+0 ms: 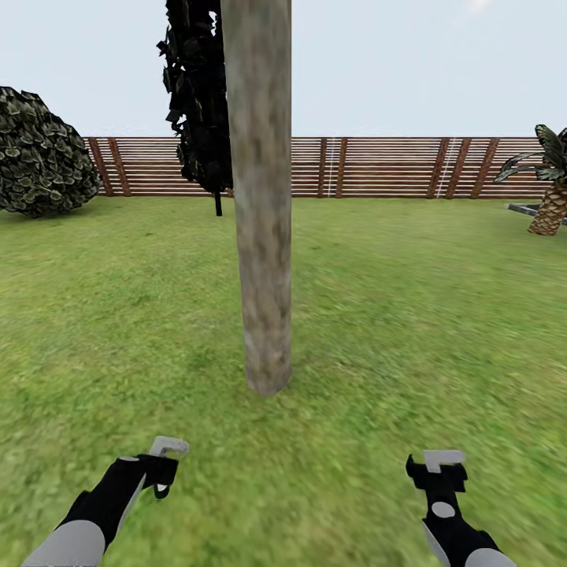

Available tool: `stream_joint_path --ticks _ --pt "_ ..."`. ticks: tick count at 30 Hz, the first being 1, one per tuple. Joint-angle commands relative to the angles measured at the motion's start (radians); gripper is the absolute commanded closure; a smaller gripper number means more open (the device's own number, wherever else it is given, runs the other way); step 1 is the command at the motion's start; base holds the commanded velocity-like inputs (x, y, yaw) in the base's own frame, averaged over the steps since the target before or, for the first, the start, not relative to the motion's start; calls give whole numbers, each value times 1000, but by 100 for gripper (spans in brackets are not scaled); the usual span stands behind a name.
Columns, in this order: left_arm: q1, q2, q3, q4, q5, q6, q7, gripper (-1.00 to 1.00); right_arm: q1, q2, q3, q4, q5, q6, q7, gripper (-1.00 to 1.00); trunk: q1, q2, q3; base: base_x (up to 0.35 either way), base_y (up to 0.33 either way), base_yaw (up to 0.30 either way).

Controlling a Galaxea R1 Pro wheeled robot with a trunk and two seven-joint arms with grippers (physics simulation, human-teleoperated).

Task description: In the garden, pick up the pesticide atomizer on the floor and spray pesticide onto both trees until each tree trunk is fully covered.

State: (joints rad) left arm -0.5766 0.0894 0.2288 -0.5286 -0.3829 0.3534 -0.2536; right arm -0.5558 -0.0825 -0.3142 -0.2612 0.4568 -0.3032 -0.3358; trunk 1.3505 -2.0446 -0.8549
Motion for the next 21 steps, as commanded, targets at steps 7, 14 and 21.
stream_joint_path --ticks 7,14,21 --pt "-6 -11 7 -2 -8 8 -6 100 -1 7 -8 8 10 -6 -2 -100 0 0 -1 317 -100 0" --pt "-6 -43 4 -3 -11 17 -6 100 0 27 -9 7 10 -7 -3 -100 0 0 -1 254 -234 -51" --pt "-6 -40 3 -2 -12 73 -7 100 0 29 -8 6 11 -5 -3 -100 0 0 -1 299 -156 -254"
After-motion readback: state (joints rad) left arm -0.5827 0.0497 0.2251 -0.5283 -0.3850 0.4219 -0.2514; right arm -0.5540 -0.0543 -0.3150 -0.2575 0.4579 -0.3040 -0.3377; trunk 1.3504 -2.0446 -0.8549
